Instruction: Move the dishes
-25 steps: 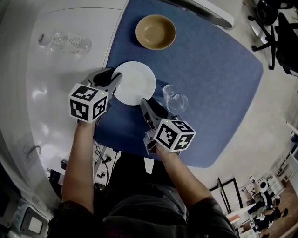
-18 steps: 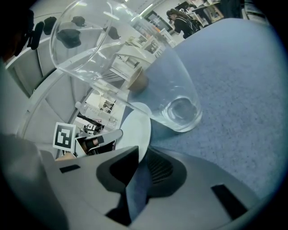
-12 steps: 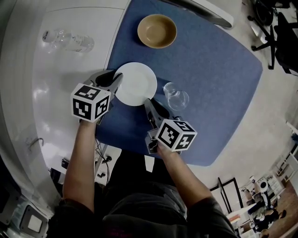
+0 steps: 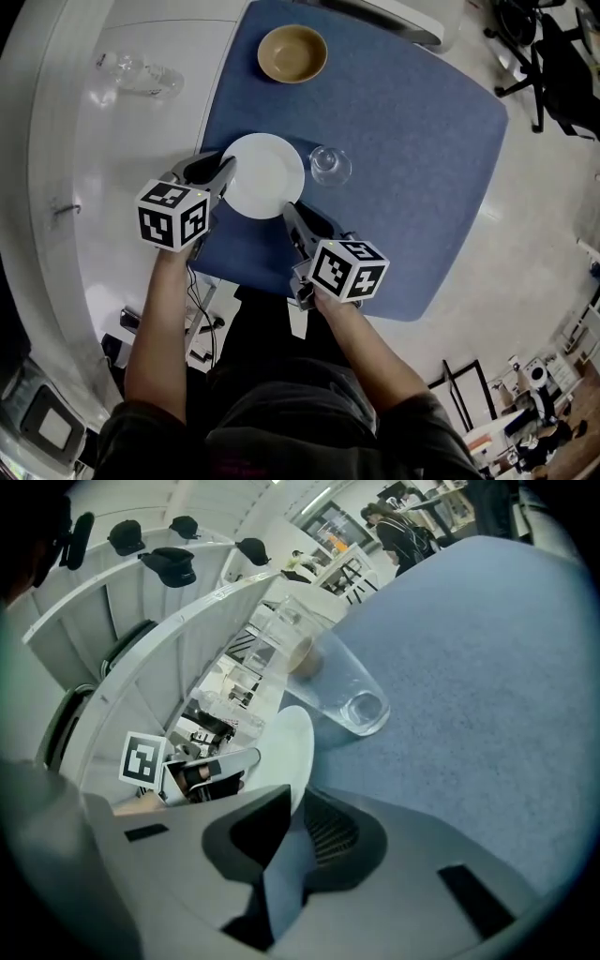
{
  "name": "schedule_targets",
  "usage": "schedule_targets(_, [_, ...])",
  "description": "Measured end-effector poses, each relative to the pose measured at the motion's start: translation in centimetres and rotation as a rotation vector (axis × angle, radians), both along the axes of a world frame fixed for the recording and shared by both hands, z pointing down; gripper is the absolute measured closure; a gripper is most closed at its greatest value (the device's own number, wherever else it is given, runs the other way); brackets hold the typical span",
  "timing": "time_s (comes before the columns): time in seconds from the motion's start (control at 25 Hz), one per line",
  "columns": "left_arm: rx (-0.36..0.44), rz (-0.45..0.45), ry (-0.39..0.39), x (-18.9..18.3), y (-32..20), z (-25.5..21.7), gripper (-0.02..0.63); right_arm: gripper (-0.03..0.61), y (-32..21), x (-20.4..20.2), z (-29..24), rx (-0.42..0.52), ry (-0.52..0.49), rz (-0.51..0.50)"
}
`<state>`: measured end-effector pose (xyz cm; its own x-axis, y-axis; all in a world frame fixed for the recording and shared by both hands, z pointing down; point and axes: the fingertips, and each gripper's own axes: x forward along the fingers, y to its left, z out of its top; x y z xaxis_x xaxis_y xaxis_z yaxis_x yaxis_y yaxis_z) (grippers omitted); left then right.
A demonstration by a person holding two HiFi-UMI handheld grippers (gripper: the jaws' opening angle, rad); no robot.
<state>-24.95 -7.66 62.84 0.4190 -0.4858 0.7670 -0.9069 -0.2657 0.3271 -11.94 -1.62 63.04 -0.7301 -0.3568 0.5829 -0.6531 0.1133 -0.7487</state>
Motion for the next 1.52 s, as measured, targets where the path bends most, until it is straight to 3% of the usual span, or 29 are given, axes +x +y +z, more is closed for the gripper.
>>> schedule_targets(0.52, [-0.004, 0.004, -0.021, 4.8, 9.8, -4.3, 0.541, 0.532, 8.2, 5.3, -3.0, 0.005, 0.01, -0.122])
schedule_targets(0.68, [-0.027, 0.066, -0.014, 8.6, 12.5, -3.7, 0.546, 0.537, 9.3, 9.6, -2.6, 0.001, 0.053, -0.104])
schedule_targets(0.96, [-0.104, 0.057, 0.093, 14.8, 14.7, -0.7, 0.552, 0.537, 10.0, 16.2, -0.7, -0.012, 0.117, -0.053])
schedule_targets(1.12, [-0.143, 0.089, 0.107, 17.6, 15.4, 1.0, 0.555, 0.537, 10.2, 18.9, 0.6, -0.033, 0.142, -0.022])
schedule_targets(1.52, [-0.201, 0.149, 0.111, 20.6, 15.7, 3.4, 0.563, 0.537, 10.5, 22.1, 3.1, -0.075, 0.185, 0.014])
